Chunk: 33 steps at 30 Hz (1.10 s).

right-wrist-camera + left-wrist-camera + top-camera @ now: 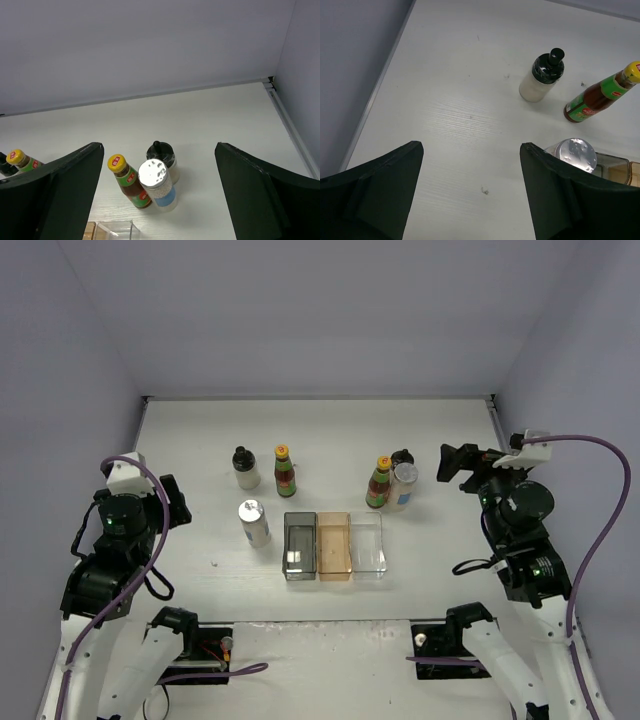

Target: Organize the condiment bottles

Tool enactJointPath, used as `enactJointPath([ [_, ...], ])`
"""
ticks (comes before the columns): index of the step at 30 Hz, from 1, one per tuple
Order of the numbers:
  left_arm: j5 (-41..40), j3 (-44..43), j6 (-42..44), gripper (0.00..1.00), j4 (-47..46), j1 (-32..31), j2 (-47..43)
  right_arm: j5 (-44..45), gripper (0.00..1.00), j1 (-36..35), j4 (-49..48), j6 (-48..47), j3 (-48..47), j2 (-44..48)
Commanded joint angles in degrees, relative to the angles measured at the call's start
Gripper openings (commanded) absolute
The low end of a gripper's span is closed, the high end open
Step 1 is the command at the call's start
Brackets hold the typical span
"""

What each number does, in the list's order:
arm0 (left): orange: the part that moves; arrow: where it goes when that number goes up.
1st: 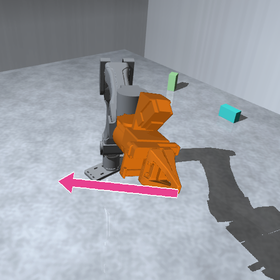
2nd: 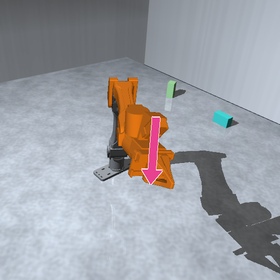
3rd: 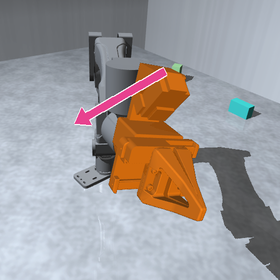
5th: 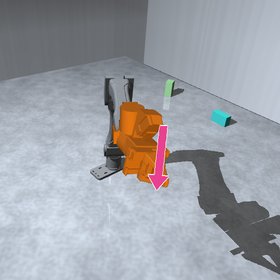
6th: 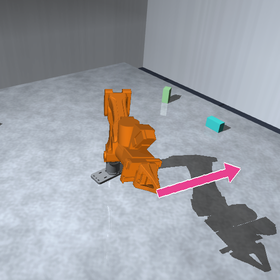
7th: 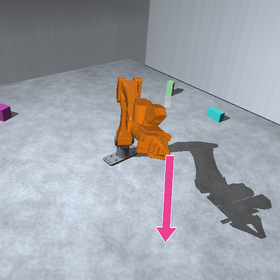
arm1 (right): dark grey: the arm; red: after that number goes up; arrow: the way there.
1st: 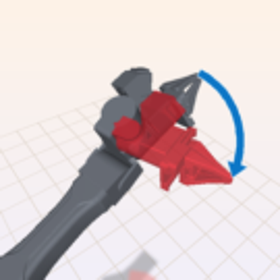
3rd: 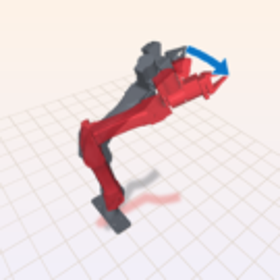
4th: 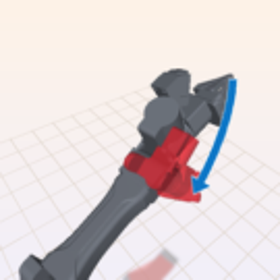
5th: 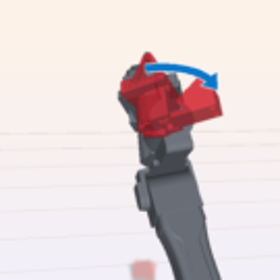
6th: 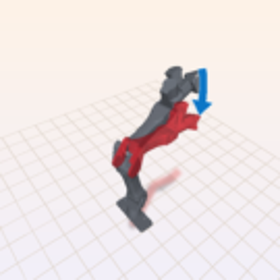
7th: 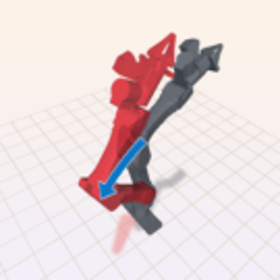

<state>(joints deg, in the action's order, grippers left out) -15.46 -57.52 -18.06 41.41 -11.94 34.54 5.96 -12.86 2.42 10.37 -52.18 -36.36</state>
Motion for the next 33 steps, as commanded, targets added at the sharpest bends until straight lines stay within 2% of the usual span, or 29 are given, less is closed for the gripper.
enactJointPath([
  [1,-0.1,-2.6,-0.3,0.79,-0.9,-0.2,0.5,1.1,1.00,-0.7,-4.0,0.6,-1.3,-0.6],
  [6,0.5,-1.9,-0.6,0.79,-1.2,-0.2,1.1,-3.6,1.00,-0.7,-4.6,0.5,-1.1,-2.3],
  [9,1.4,-1.4,-0.7,0.79,-2.2,-0.2,1.9,-9.2,1.00,-0.7,-6.3,-0.6,-1.0,-5.2],
  [12,2.2,-0.8,-0.9,0.79,-3.6,-0.3,3.3,-12.1,0.98,-0.8,-9.0,-0.7,-0.9,-8.7],
  [16,2.8,-0.5,-0.9,0.79,-5.7,-0.2,6.1,-15.7,0.93,-1.6,-10.2,-1.6,-3.0,-18.0],
  [25,2.5,4.5,0.2,0.79,-10.6,-0.1,8.8,-9.3,0.93,-11.7,-15.7,-5.5,-3.1,-31.5],
  [33,2.7,7.9,0.4,0.79,-10.5,0.3,7.9,-6.6,0.88,-12.6,-18.9,-5.5,-2.4,-37.7],
])
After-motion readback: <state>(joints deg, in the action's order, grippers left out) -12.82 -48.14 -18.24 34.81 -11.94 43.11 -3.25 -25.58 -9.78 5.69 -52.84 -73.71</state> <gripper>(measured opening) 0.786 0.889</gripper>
